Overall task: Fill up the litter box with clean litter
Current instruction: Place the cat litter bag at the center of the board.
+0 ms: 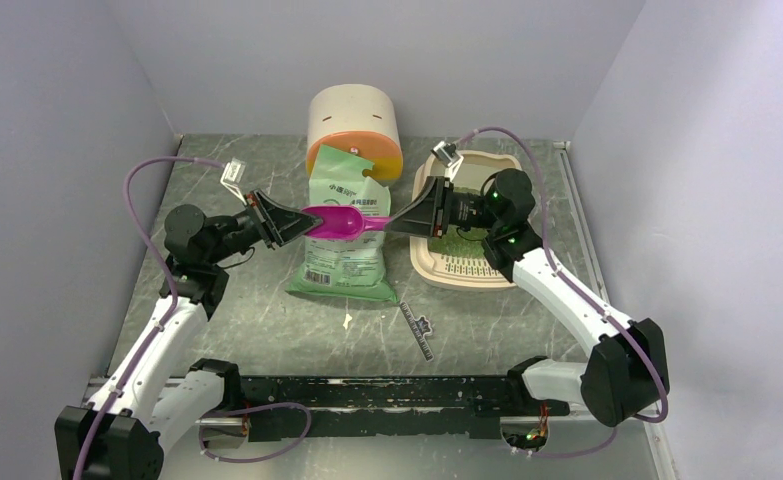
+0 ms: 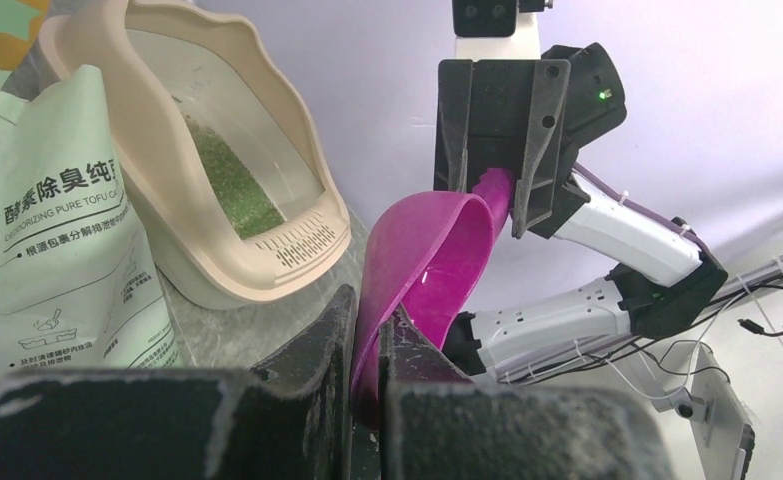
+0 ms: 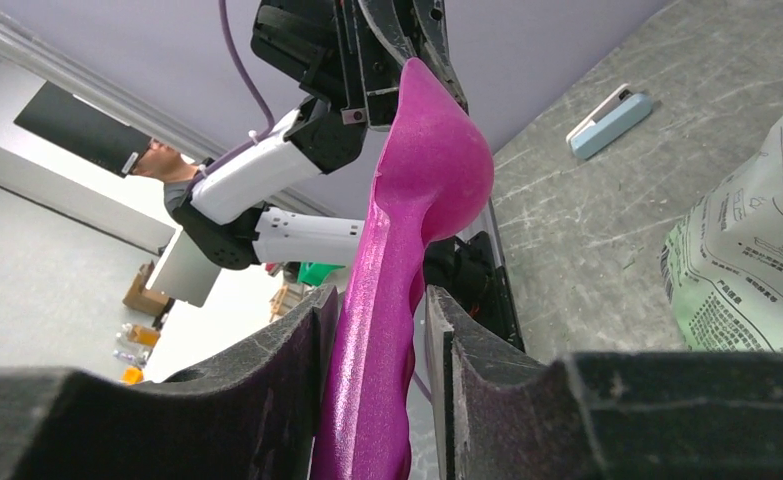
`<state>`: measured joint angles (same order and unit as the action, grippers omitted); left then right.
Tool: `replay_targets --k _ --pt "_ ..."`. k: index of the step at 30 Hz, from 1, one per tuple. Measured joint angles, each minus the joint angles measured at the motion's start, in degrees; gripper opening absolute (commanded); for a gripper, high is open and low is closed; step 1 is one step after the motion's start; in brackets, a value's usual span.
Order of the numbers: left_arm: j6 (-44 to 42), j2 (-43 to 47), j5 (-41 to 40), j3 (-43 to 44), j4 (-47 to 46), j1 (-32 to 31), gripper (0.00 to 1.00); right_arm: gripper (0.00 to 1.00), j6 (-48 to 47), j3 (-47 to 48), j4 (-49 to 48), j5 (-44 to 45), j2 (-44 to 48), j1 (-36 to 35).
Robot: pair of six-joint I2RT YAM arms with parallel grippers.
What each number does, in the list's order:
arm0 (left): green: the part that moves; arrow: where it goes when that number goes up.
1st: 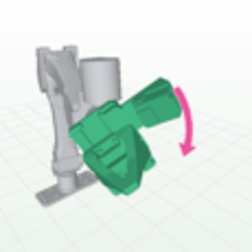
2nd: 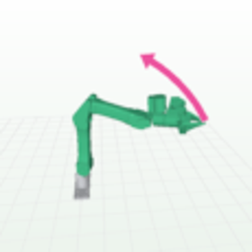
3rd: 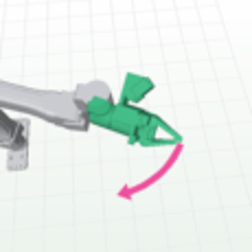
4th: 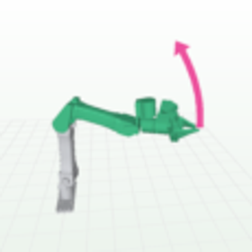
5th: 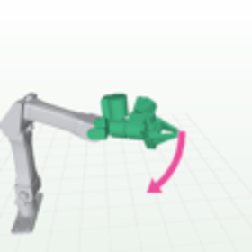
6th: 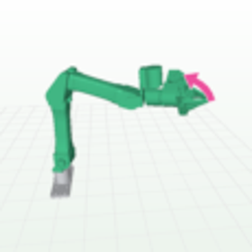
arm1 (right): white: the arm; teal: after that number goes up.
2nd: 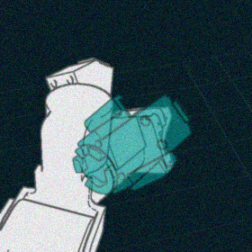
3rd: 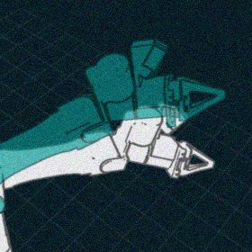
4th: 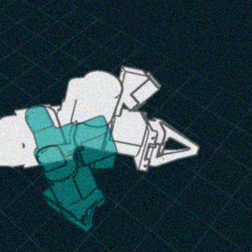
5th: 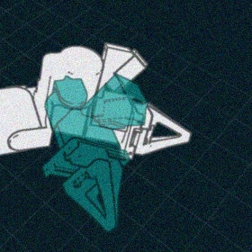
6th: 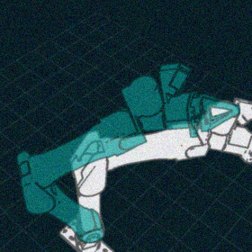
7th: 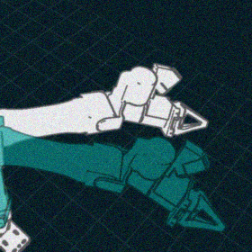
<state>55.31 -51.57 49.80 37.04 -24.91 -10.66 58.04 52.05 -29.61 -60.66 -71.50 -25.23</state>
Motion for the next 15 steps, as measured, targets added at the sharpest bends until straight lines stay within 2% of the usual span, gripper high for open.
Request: replay_targets --k 2,7,12,14,15 --pt "-0.2 0.0 -0.2 0.0 0.3 -0.1 0.05 0.4 -0.2 0.0 0.4 0.3 0.0 0.0" --pt "-0.5 0.0 -0.9 0.0 0.8 -0.4 0.05 0.23 -0.6 0.0 0.8 0.7 0.0 0.1" --pt "-0.7 -0.3 -1.7 0.1 0.8 -0.9 0.05 0.23 -0.7 0.1 0.8 0.9 0.0 0.3" --pt "-0.9 -0.5 -2.0 0.3 0.9 -1.1 0.05 0.04 -0.7 0.1 0.9 1.0 0.0 0.4" --pt "-1.0 -0.7 -2.1 0.5 1.0 -1.2 0.05 0.0 -0.9 0.1 0.9 1.1 0.0 0.5"
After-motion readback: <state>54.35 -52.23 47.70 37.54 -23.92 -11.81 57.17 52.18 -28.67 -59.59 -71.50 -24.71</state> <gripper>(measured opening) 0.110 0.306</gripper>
